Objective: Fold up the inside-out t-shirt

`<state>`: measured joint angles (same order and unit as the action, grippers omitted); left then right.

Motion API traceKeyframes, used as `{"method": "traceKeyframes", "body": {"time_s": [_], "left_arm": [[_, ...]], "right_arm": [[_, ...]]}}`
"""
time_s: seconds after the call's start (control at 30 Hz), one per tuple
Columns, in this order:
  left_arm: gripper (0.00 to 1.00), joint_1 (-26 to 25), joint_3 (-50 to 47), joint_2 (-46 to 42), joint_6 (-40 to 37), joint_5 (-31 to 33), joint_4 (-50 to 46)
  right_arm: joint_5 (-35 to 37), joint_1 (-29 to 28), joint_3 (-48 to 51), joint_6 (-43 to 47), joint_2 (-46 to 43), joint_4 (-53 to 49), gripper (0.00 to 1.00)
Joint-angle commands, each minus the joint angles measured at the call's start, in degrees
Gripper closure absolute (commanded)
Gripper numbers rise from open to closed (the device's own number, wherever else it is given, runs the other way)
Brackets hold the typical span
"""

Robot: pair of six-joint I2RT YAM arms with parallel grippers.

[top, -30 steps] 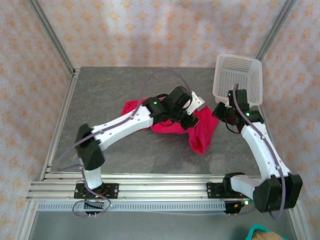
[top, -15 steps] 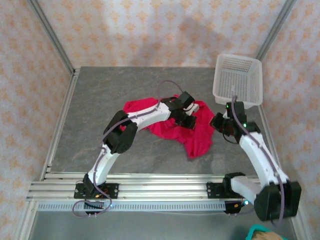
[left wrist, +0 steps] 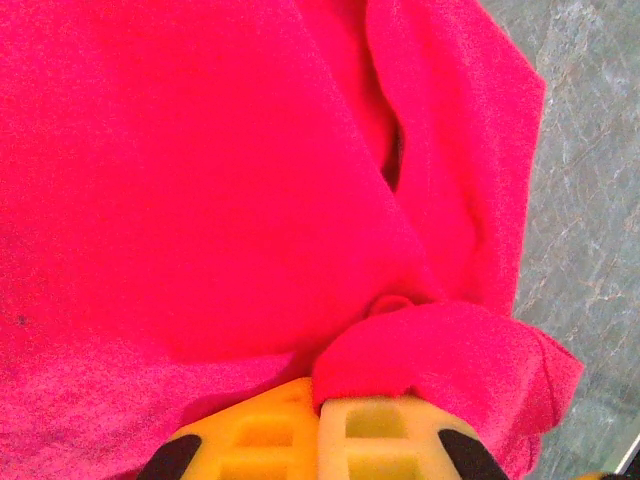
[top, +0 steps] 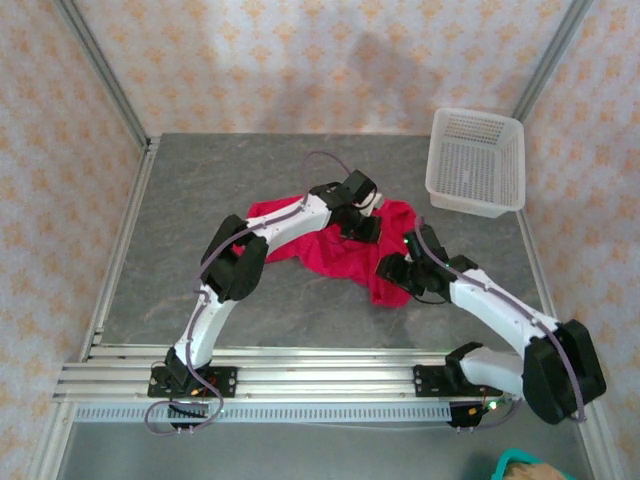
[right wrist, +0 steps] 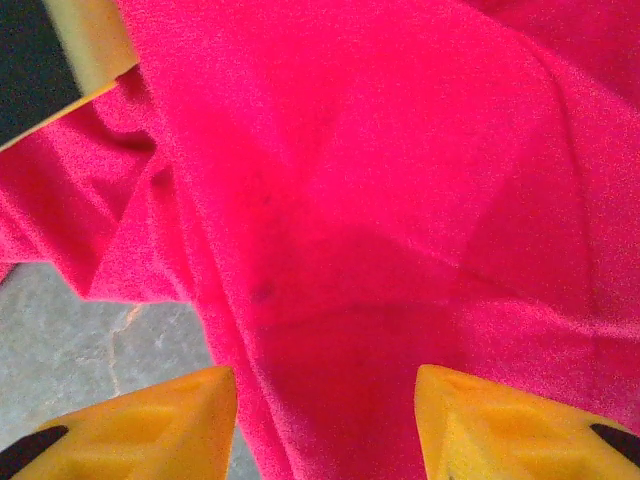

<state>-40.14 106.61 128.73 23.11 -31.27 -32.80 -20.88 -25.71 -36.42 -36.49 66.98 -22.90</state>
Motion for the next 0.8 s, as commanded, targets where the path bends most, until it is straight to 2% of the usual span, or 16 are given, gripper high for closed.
{"method": "traceKeyframes", "body": {"time_s": [0.0, 0.07, 0.17, 0.2, 0.3, 0.37, 0.5, 0.63, 0.7, 0.77], "left_arm": [[1.00, -0.2, -1.0, -3.4, 0.1, 0.4, -1.5], [1.00, 0.1, -1.1, -3.7, -0.2, 0.4, -1.8], [1.00, 1.1, -1.1, -4.6, -0.9, 0.7, -2.7], [1.00, 1.7, -1.1, -5.1, -1.5, 1.0, -3.3], [1.00, 4.4, -0.6, -7.4, -1.1, 1.9, -4.8], [1.00, 5.2, 0.5, -9.8, 0.1, 1.6, -4.8], [1.00, 1.8, 1.4, -12.2, 3.8, 1.9, -2.8], [1.00, -3.1, -5.3, -11.4, 11.0, 1.5, 6.7], [1.00, -3.4, -10.1, -10.4, 16.3, 0.1, 15.1], [1.00, -3.5, -10.7, -8.0, 19.0, -1.2, 19.0]], "right_arm": [[3.3, -0.6, -2.5, -0.7, 3.9, 4.2, 0.53], [4.2, -0.6, -2.8, -0.4, 5.7, 4.2, 0.64], [6.8, -0.3, -3.4, 0.1, 5.0, 1.8, 0.93], [7.8, 0.0, -3.9, 0.6, 4.3, 0.8, 1.00], [9.2, 4.6, -7.1, 4.7, 1.9, -4.0, 1.00], [7.2, 10.9, -10.9, 8.5, 1.7, -6.4, 1.00], [5.9, 19.1, -17.8, 13.9, 5.1, -9.7, 1.00], [8.1, 23.6, -16.2, 15.2, 9.5, -7.6, 1.00], [7.0, 24.9, -13.7, 14.8, 11.4, -5.5, 1.00], [5.5, 24.9, -12.2, 14.7, 13.1, -4.8, 1.00]]}}
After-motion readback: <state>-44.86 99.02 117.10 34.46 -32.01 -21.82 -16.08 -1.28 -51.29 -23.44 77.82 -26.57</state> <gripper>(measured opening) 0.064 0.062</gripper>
